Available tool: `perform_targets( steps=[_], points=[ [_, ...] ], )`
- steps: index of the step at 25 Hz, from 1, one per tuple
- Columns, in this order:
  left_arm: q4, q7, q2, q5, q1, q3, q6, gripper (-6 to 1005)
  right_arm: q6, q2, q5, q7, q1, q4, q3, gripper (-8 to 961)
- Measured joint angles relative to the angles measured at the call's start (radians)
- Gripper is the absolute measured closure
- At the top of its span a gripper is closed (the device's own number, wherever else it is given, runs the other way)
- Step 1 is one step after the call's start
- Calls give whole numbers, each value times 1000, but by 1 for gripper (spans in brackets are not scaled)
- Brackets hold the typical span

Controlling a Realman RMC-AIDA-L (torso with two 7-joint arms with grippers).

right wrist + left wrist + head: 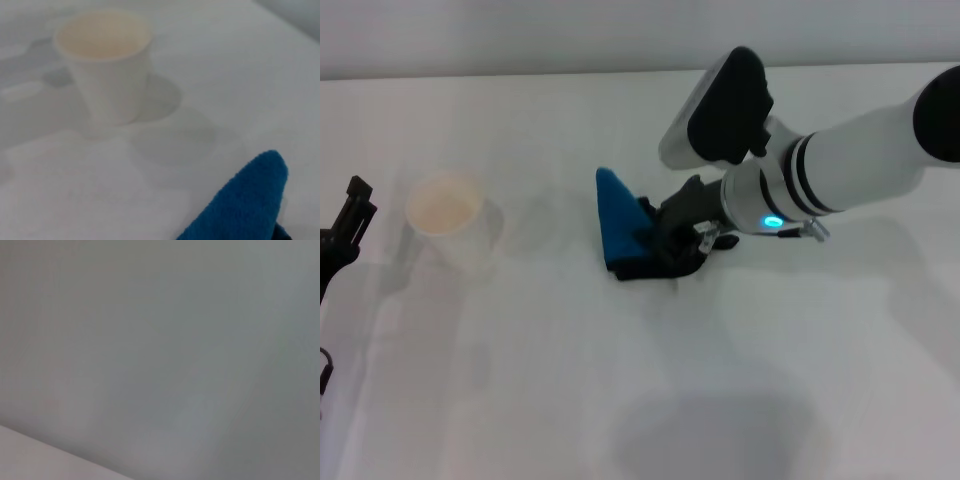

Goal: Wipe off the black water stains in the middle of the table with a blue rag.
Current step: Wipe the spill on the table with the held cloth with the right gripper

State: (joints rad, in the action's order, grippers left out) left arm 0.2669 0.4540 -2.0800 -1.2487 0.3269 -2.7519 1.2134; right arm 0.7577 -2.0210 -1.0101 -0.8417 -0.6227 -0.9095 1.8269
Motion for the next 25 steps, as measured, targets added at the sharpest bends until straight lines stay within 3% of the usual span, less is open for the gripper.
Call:
perform_targets(
  steps=[15,25],
  points=[
    [0,0,0,0,8,0,0,123,248,-4,-111,-72,-23,9,60,818],
    [3,0,0,2,14,0,0,123,48,1,-100,-86,-31,65,58,823]
  ],
)
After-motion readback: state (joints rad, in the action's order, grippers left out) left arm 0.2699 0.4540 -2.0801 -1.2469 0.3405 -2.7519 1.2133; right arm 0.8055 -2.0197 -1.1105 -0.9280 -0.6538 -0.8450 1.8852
